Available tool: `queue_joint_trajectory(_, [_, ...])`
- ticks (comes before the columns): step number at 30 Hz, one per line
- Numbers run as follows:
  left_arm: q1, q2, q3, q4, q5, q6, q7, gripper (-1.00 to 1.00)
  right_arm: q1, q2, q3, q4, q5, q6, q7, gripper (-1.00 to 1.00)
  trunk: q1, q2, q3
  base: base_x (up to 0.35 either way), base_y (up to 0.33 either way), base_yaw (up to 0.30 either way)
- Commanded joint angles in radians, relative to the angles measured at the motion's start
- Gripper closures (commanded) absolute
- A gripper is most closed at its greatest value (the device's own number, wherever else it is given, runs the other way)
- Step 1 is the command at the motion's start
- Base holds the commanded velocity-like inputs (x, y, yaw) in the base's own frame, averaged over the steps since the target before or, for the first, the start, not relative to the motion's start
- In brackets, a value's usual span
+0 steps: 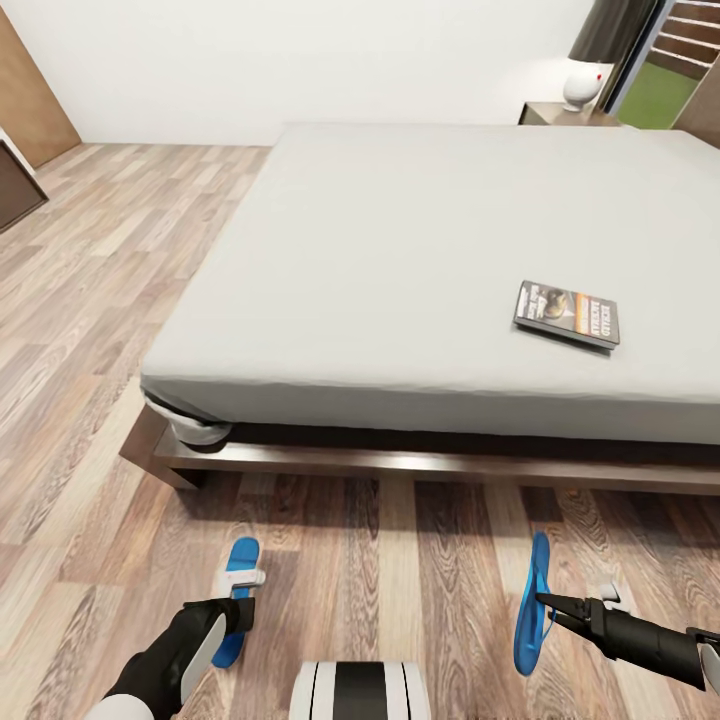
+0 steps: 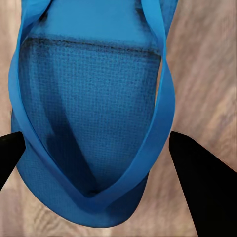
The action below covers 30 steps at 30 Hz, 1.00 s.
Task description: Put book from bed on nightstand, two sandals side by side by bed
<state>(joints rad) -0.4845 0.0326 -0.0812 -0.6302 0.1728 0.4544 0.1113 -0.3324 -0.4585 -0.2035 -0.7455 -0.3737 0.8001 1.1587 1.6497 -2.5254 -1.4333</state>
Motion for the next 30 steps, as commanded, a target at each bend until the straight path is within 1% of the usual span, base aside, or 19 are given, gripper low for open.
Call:
queue_joint_trajectory(1, [0.0, 0.002, -0.008, -0.002, 0.01, 0.004, 0.01, 1.0, 0.0, 0.0, -0.001, 0.0, -0.004, 0.007, 0.001, 1.0, 0.0, -0.001, -0.005, 0.0, 0.0, 0.0])
queue_joint_trajectory(18, [0.0, 0.001, -0.008, -0.002, 0.01, 0.004, 0.01, 1.0, 0.0, 0.0, -0.001, 0.0, -0.004, 0.007, 0.001, 1.0, 0.008, -0.004, -0.07, 0.0, 0.0, 0.0])
queue_joint_trajectory(26, [0.0, 0.002, -0.007, -0.006, 0.011, 0.003, 0.01, 1.0, 0.0, 0.0, -0.001, 0.0, -0.004, 0.007, 0.001, 1.0, 0.008, -0.004, -0.07, 0.009, 0.003, 0.0])
queue_joint_trajectory(30, [0.0, 0.004, -0.005, -0.006, 0.011, -0.001, 0.01, 1.0, 0.0, 0.0, -0.001, 0.0, -0.005, 0.007, 0.001, 1.0, 0.008, -0.004, -0.07, 0.193, 0.126, 0.0])
